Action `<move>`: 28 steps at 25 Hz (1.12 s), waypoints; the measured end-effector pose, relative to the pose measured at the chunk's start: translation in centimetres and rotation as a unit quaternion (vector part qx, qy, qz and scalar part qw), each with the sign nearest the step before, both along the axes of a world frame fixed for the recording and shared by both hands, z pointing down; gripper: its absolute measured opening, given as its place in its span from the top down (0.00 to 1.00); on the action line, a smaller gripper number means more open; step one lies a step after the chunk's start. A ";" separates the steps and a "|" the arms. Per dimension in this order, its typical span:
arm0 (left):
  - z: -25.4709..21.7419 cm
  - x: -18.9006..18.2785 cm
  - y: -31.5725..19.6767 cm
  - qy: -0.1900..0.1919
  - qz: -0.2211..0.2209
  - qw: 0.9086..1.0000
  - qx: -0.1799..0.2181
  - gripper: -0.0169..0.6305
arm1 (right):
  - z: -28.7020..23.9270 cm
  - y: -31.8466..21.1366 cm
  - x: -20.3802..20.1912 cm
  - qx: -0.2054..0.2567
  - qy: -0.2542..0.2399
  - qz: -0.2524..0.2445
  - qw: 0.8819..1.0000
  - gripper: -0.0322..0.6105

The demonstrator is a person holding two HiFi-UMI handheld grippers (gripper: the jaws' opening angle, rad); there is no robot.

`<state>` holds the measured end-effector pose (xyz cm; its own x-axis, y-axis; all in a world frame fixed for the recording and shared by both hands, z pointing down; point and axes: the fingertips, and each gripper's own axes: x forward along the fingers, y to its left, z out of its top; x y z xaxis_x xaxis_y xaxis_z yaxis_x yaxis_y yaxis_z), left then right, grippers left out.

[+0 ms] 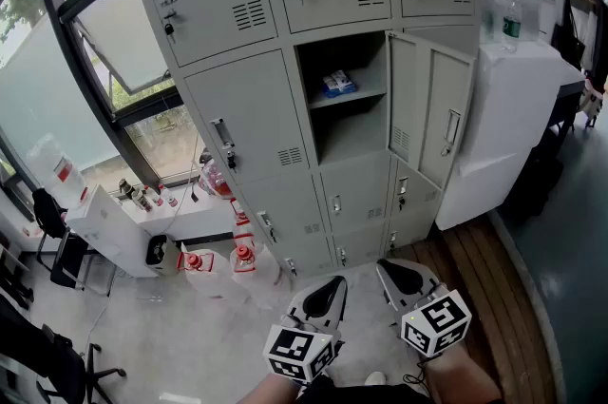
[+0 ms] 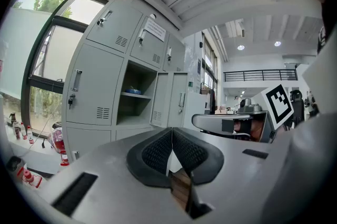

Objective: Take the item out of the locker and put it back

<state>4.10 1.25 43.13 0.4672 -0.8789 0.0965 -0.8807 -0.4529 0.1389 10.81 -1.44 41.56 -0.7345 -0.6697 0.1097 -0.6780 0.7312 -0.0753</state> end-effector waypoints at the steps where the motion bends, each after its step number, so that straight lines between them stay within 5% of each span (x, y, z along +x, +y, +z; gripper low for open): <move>1: 0.0 0.0 -0.1 0.000 0.001 1.000 0.000 0.95 | 0.0 -0.1 -0.1 0.000 0.000 0.000 1.000 0.87; 12: -0.3 -1.3 -1.3 -0.005 0.012 1.000 0.000 0.95 | -0.4 -1.4 -1.7 0.008 -0.004 0.004 1.000 0.87; 28: -1.3 -7.8 -6.3 -0.003 0.043 0.999 0.010 0.95 | -1.4 -6.7 -8.5 0.016 0.012 0.034 0.999 0.87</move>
<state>-3.74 -5.07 41.87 0.5399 -0.8378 0.0816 -0.8395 -0.5289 0.1245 2.31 -8.13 40.13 -0.6844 -0.7216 0.1047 -0.7276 0.6851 -0.0352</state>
